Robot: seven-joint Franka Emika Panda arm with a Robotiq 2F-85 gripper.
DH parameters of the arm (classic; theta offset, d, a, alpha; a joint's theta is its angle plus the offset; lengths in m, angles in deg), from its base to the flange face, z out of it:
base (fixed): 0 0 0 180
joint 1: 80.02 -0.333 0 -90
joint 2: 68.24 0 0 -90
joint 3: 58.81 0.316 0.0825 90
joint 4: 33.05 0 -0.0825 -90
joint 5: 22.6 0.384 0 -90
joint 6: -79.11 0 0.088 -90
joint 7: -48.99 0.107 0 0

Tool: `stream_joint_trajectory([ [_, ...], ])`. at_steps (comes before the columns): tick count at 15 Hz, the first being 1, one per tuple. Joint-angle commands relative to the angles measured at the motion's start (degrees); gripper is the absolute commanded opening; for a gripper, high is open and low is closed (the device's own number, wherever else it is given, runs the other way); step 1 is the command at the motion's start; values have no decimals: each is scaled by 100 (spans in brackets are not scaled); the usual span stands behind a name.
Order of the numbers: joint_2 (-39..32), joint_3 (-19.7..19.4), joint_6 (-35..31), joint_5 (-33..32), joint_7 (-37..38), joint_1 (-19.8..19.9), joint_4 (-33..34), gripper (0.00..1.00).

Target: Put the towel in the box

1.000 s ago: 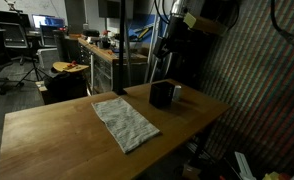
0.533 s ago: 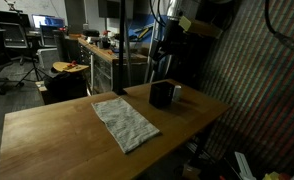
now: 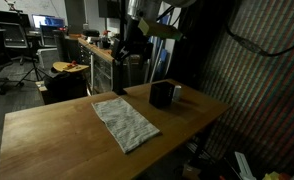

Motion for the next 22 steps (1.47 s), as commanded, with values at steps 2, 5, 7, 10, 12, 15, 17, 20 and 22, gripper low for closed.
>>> stream_joint_trajectory([
  [2,-1073,-2,-462,-231,-287,-103,951,100],
  [5,-1574,-152,-761,-227,-649,-27,1296,100],
  [7,-1802,-247,-874,-106,-944,37,1428,100],
  [10,-2102,-313,-1026,-19,-1088,92,1427,100],
  [12,-2281,-276,-1130,147,-1107,85,1355,100],
  [15,-2587,-161,-1184,367,-1086,28,1367,100],
  [17,-2829,-87,-1233,451,-1099,-3,1444,100],
  [20,-3163,-59,-1308,403,-1179,-11,1563,100],
  [22,-3316,-91,-1367,378,-1273,56,1585,100],
])
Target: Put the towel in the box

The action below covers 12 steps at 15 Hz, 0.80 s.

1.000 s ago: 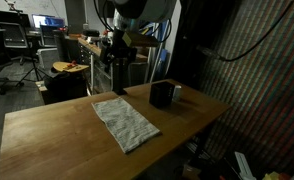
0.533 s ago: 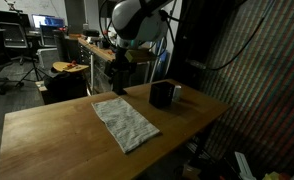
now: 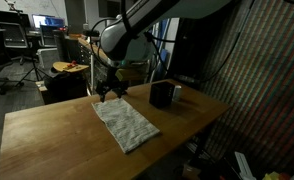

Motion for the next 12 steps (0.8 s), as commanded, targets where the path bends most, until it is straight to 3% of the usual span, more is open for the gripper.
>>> stream_joint_trajectory([
  [1,-385,-62,-128,40,-297,108,260,100],
  [12,-1180,-55,-427,124,-771,530,653,100],
])
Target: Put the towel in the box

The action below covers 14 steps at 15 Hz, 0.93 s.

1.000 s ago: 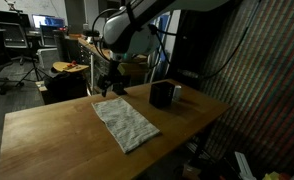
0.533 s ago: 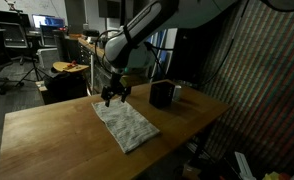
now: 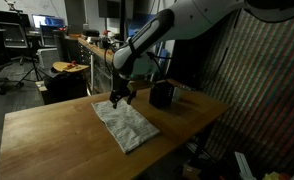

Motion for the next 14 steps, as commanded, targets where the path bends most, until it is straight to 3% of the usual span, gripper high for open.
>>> stream_joint_trajectory([
  [1,-436,77,-77,101,-187,4,415,100],
  [11,-747,307,-111,65,-402,-49,501,100],
  [13,-737,336,-101,58,-443,-56,473,92],
  [14,-720,352,-88,65,-457,-53,456,98],
])
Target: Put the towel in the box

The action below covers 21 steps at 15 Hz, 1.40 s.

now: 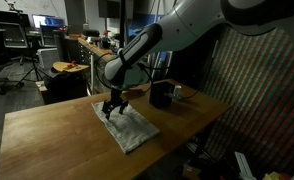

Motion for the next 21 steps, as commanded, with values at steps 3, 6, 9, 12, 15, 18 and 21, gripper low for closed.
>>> stream_joint_trajectory([
  [3,-28,37,-70,31,-175,-11,27,100],
  [6,-115,-21,-31,-3,-141,-15,65,74],
  [9,-112,-25,-47,28,-150,18,25,51],
  [12,-84,-20,-42,46,-135,32,1,29],
  [15,25,-17,-5,48,-89,14,-54,6],
  [18,269,-15,42,58,-27,3,-198,5],
  [21,622,-77,80,29,110,-19,-375,7],
])
